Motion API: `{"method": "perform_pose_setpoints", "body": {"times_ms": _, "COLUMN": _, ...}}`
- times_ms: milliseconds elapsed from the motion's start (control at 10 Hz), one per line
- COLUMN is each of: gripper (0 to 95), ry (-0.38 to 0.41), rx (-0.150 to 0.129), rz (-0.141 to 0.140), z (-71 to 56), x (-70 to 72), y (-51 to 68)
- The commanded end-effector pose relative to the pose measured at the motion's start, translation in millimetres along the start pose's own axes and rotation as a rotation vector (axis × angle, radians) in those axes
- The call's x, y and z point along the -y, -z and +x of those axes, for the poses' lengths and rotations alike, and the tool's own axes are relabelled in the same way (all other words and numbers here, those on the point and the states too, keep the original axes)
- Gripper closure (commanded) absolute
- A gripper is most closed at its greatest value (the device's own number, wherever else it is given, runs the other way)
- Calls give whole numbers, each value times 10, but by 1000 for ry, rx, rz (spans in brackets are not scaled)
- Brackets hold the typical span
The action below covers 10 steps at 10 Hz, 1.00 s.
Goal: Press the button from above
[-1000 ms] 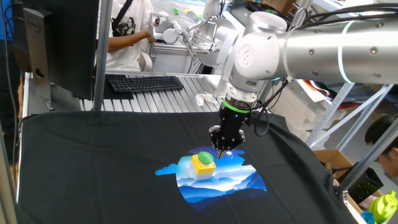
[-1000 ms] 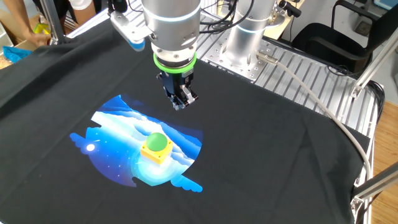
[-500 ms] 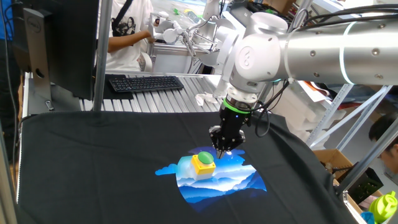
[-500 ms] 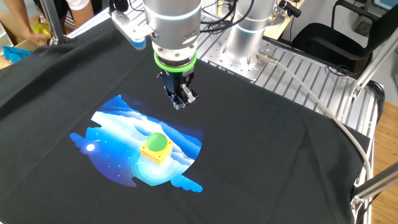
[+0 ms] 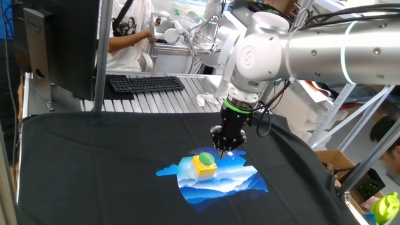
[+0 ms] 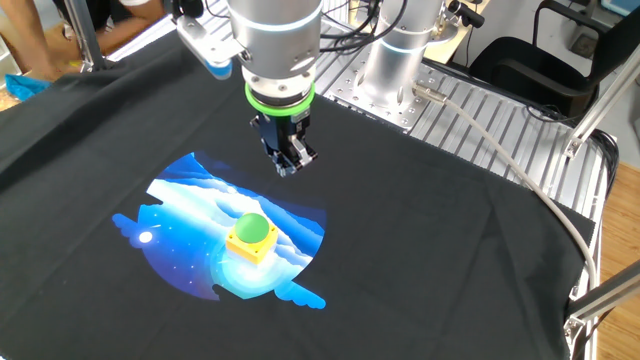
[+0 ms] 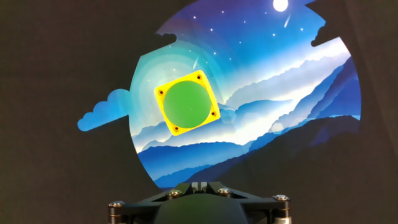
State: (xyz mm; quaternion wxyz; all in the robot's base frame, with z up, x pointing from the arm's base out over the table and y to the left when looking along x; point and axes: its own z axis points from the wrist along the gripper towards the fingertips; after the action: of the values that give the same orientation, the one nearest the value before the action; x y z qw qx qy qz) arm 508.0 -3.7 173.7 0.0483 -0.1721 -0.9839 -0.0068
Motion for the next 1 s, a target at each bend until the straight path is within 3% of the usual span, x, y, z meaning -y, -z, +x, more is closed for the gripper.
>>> {"method": "perform_pose_setpoints", "body": {"times_ms": 100, "gripper": 950, "ry": -2, "rx": 8, "rz": -1, "z": -33, "x": 9, "y": 12}}
{"method": "perform_pose_setpoints", "body": {"times_ms": 700, "gripper": 950, "ry": -4, "rx": 53, "rz": -8, "z": -164, "x": -5, "y": -32}}
{"method": "perform_pose_setpoints", "body": {"times_ms": 1000, "gripper": 950, "ry": -2, "rx": 60, "rz": -3, "z": -221, "x": -40, "y": -28}}
